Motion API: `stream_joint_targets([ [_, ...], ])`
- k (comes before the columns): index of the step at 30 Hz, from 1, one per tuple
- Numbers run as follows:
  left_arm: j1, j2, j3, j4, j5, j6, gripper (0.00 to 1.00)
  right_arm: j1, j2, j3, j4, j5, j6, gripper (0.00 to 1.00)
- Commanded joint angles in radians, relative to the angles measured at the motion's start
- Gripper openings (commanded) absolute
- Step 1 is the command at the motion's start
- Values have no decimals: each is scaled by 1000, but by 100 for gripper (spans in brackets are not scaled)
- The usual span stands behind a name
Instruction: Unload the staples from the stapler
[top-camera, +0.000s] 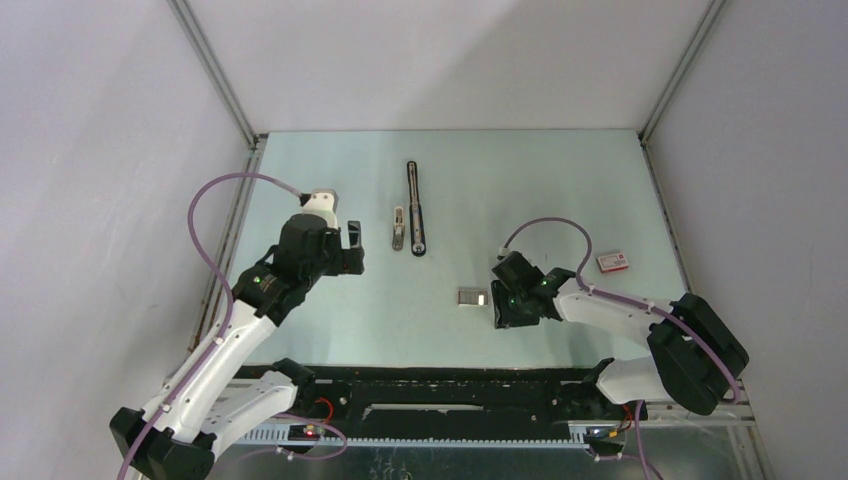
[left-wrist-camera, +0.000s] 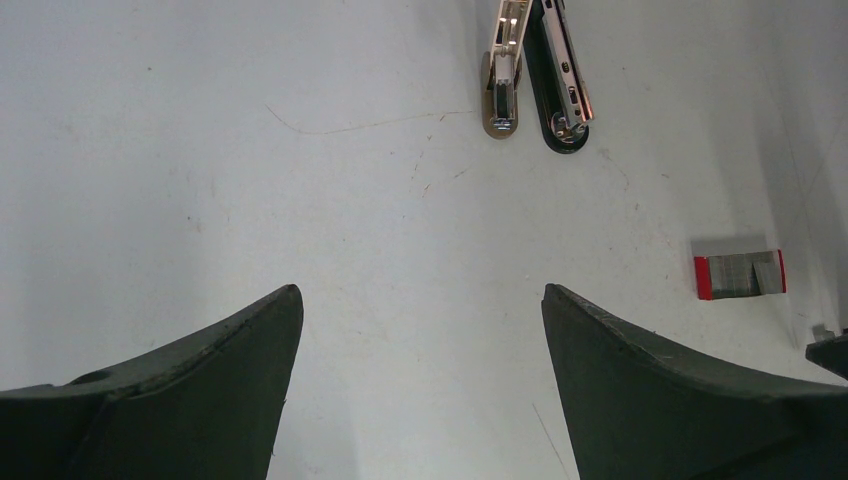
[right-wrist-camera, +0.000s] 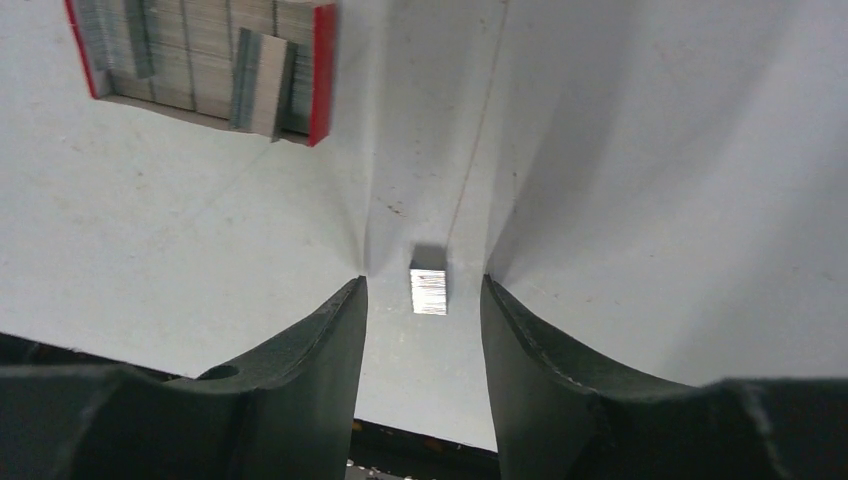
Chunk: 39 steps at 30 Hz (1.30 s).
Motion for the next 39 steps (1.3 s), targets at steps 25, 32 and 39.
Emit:
stream_joint_targets([
  [25, 7, 1, 2, 11, 10, 20, 95, 87, 88, 71, -83, 167, 62, 21],
  [32, 7, 4, 3, 11, 12, 20, 95, 85, 91, 158, -95, 184, 64, 20],
  [39, 7, 2, 3, 11, 11, 20, 95, 82, 121, 274, -94, 233, 102, 21],
])
